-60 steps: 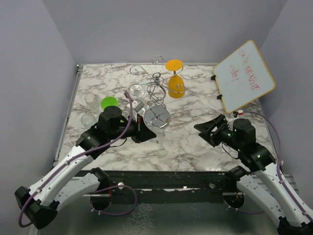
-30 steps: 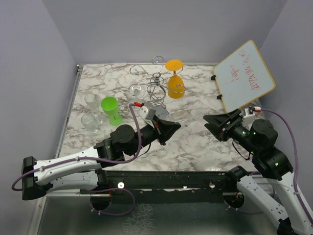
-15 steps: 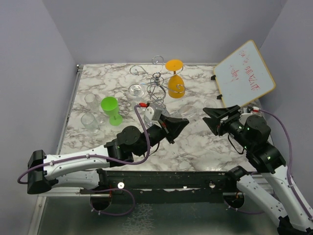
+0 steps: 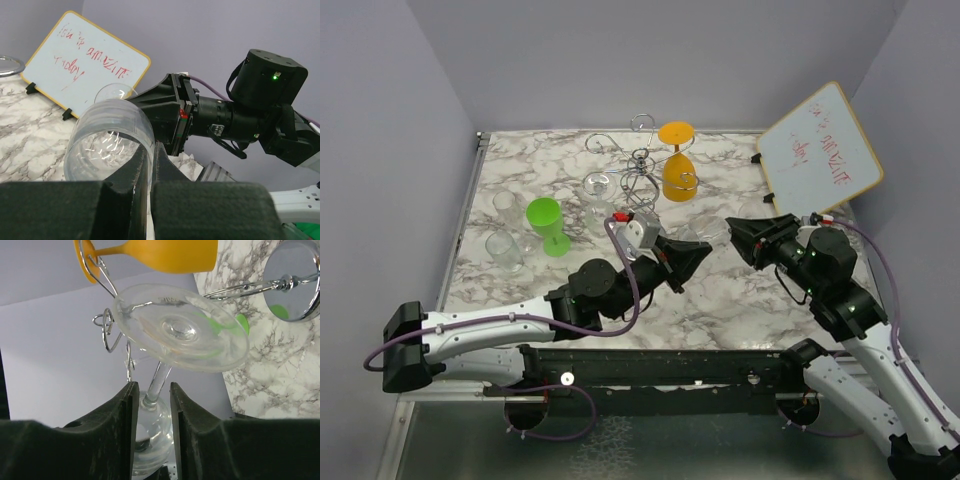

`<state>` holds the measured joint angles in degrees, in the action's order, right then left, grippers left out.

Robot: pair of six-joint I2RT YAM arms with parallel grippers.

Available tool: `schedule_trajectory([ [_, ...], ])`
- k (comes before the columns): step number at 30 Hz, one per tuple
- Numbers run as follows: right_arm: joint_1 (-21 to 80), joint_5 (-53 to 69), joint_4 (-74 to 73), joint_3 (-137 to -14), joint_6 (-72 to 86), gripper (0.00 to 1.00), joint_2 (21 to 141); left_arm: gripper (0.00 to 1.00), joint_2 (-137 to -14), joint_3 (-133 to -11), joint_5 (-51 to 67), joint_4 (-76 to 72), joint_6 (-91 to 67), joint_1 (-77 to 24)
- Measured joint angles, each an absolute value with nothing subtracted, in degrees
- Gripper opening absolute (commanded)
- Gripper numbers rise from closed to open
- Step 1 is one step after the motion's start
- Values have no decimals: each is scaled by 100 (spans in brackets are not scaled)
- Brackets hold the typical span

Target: Place the wine glass upside down on the wine glass rack

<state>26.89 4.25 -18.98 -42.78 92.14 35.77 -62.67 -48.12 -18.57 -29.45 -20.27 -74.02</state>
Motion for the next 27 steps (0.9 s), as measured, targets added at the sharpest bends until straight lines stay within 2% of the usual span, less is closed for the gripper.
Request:
schedule_trajectory([
  [7,2655,550,-1601,-4206,9395,20,3607,0,-6418,-4578,-1927,-3450,-1872,-7467],
  [11,2641,569,-1437,-4185,9568,2,3599,0,-6425,-4491,-1959,-3734,-1758,-7513],
  [15,2624,598,-1245,-4099,9598,1,3601,1,-6425,-4388,-1959,-3898,-1723,-7524],
  [18,2624,604,-1186,-4086,9476,1,3612,11,-6407,-4278,-1959,-3994,-1732,-7524],
  [22,2641,613,-1035,-4084,8973,1,3634,31,-6351,-4115,-1953,-4023,-1839,-7529],
  [25,2663,585,-814,-4064,8433,1,3579,40,-6283,-3990,-1929,-4045,-1981,-7559],
  [27,2665,534,-622,-4023,8062,1,3496,51,-6222,-3907,-1918,-4062,-2038,-7570],
])
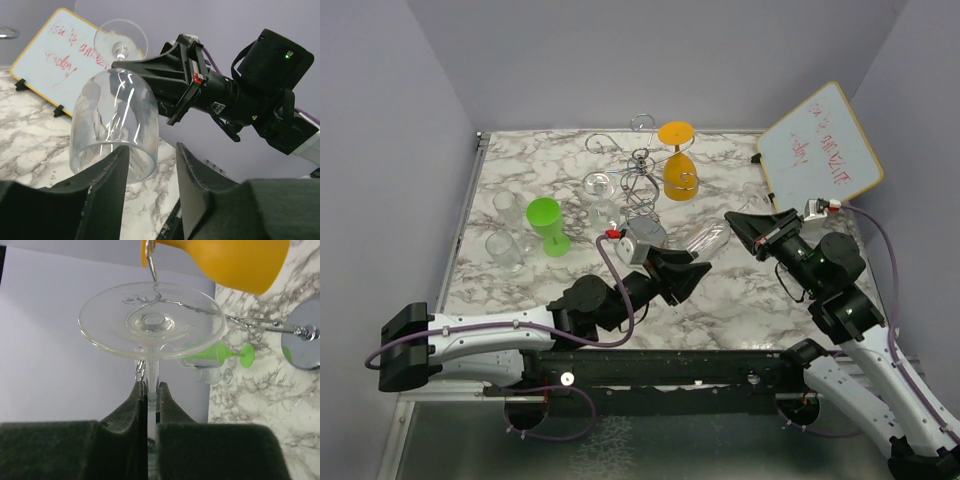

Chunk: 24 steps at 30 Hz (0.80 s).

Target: Place the wine glass upside down on the wine glass rack

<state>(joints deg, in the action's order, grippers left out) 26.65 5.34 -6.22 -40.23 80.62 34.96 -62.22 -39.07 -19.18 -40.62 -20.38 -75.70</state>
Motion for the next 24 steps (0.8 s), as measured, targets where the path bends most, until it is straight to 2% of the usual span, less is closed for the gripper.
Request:
schedule_trajectory([
  [8,2668,403,-167,-4082,6246,1,3190,97,-5839,-3614,-1907,-4038,-2296,-7577],
  [12,2668,456,-115,-4084,5391,1,2851,99,-5500,-3603,-1826,-3577,-2375,-7577],
  [17,2668,801,-139,-4235,4259,1,2552,99,-5006,-3887,-1785,-2224,-2469,-7577],
  [24,2668,1472,-607,-4869,2716,1,2904,99,-4737,-5564,-2152,565,-2477,-7577],
])
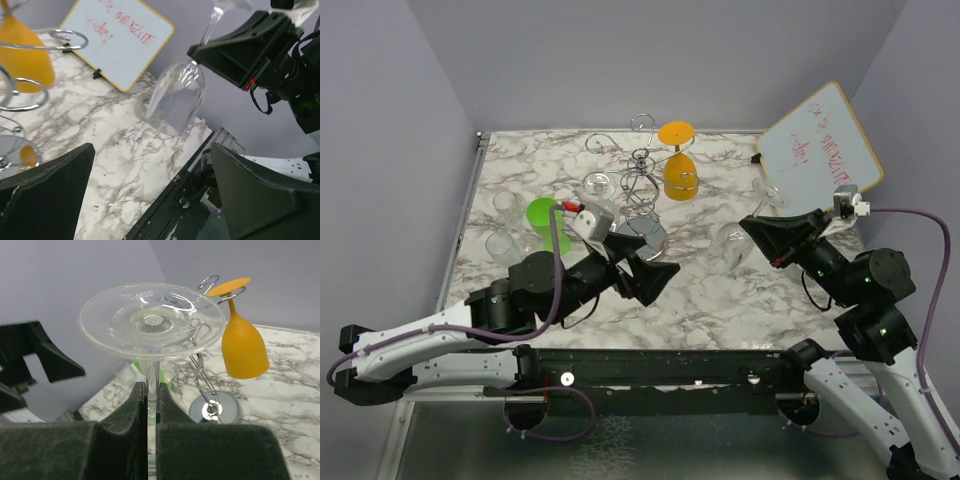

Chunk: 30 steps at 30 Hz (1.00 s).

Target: Place the wine glass upside down on the wine glass rack

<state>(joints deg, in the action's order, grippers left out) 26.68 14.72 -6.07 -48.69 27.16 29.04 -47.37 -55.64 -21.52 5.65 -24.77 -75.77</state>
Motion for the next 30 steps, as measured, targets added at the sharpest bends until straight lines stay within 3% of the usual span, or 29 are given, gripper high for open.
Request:
schedule_trajectory([
  [10,2668,1717,-659,-4670,1780,1,3533,99,-4012,-7048,-3247,3181,-2296,-7577],
  [21,2679,829,401,-4276,1970,1,4775,99,-3804,-7194,-4016,3638,-2239,-7577],
  [30,2679,882,1046,-4560,1994,1,5824,99,-3922,-7199,-4202,3656,-2178,-7577],
])
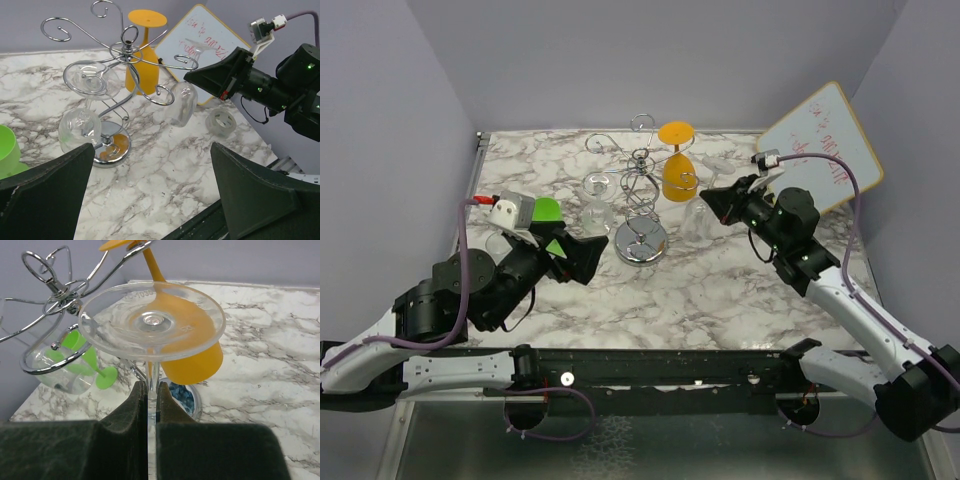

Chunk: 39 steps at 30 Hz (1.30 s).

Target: Place the wine glass upside down on the wine glass rack

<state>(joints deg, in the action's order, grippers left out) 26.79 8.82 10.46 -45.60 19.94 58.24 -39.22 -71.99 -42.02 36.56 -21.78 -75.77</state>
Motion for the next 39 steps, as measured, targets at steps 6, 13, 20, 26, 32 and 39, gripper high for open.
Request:
schedule_trajectory([
  [6,2679,1247,1463,-4635,2078,1,6095,99,-3983,-7240,-4322,3658,-2067,-7577],
  [13,2679,1789,1931,-4668,2051,1,6418,99,-3986,-7242,-4416,3658,-2027,-7577],
  [20,2679,2126,2191,-4698,1831,1,6615,99,-3935,-7240,-4462,3658,-2027,-7577],
  [26,2679,2390,2429,-4751,1730,1,6803,99,-3929,-7240,-4589,3658,-2021,-7577],
  [32,2679,2670,2628,-4751,1664,1,6912,99,-3931,-7238,-4661,3658,-2001,-7577],
  [39,2679,3074,2738,-4792,1629,1,7067,99,-3972,-7223,-4696,3660,-1986,-7577],
])
